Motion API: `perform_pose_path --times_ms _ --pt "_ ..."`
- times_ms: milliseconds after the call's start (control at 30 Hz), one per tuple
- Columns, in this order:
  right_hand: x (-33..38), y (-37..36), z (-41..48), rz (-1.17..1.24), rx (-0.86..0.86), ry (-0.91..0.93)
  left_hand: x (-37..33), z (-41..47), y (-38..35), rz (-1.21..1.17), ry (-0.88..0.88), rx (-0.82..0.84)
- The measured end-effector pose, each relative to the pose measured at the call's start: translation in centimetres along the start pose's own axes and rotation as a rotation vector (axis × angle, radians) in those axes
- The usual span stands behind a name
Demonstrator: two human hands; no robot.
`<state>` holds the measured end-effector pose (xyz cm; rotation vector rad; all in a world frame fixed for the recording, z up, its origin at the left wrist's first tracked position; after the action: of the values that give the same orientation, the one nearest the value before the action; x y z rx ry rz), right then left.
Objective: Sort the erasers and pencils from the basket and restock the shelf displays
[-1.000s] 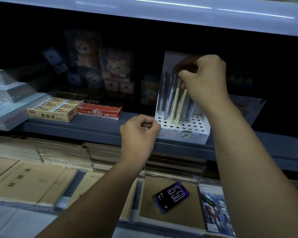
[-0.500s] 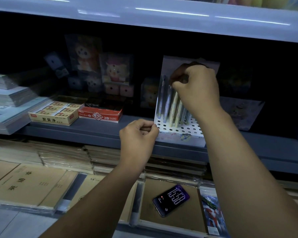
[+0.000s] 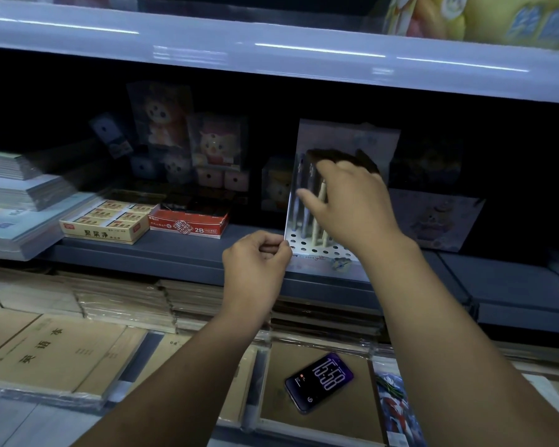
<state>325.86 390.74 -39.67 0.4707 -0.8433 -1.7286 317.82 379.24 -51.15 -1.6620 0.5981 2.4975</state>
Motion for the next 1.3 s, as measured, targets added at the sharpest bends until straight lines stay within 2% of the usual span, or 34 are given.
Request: perform_pose_path --times_ms 167,267,367,567,667,800,900,967,1100,1200,1300 --pt "-0.5 0.3 -0.1 0.055 0.037 -0.003 -0.2 -0.1 0.0 0.012 0.001 0.003" --pt "-1.4 1.1 -0.8 0.069 -0.031 -0.050 -0.2 -0.2 0.0 0.015 0.003 0.002" --pt "-1.9 0.4 -1.5 0.013 0.016 -0.066 -0.3 -0.2 0.1 0.038 -0.016 0.002" --pt "-2.4 0.4 -0.9 0.068 0.018 -0.087 -0.3 -0.2 0.0 0.047 -0.024 0.010" --pt "-3.4 0.8 -1.5 0.217 -0.050 -0.125 -0.2 -0.1 0.1 0.050 -0.013 0.021" --pt "-5.3 1.0 -3.5 0.214 -0.144 -0.159 -0.2 -0.2 0.2 0.069 0.011 0.038" --pt "-6.3 1.0 -5.4 0.272 -0.172 -0.255 -0.4 -0.3 0.2 0.104 0.021 0.061" --pt "-7.3 0.6 -6.7 0.345 -0.173 -0.384 -0.4 -0.4 0.2 0.114 0.034 0.073" --pt "-9.1 -1.3 -8.8 0.531 -0.036 -0.631 0.2 -0.6 0.3 0.085 0.118 0.081" --pt "-9.2 -1.8 -9.5 0.554 0.033 -0.655 0.6 -1.1 0.2 0.019 0.200 0.105" --pt "-8.5 -2.1 -9.4 0.583 0.025 -0.646 0.9 -1.2 0.5 0.013 0.205 0.094"
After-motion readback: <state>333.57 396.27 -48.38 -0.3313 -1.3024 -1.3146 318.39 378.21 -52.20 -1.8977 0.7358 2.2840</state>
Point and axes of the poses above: each hand's wrist, its own z-axis towards the middle knuckle, its own y-axis out of the back of the hand, x = y × z, the point moved 6 cm from there along z, towards the middle knuckle, and after that the axes turned 7 degrees about z, right-handed, at the moved point
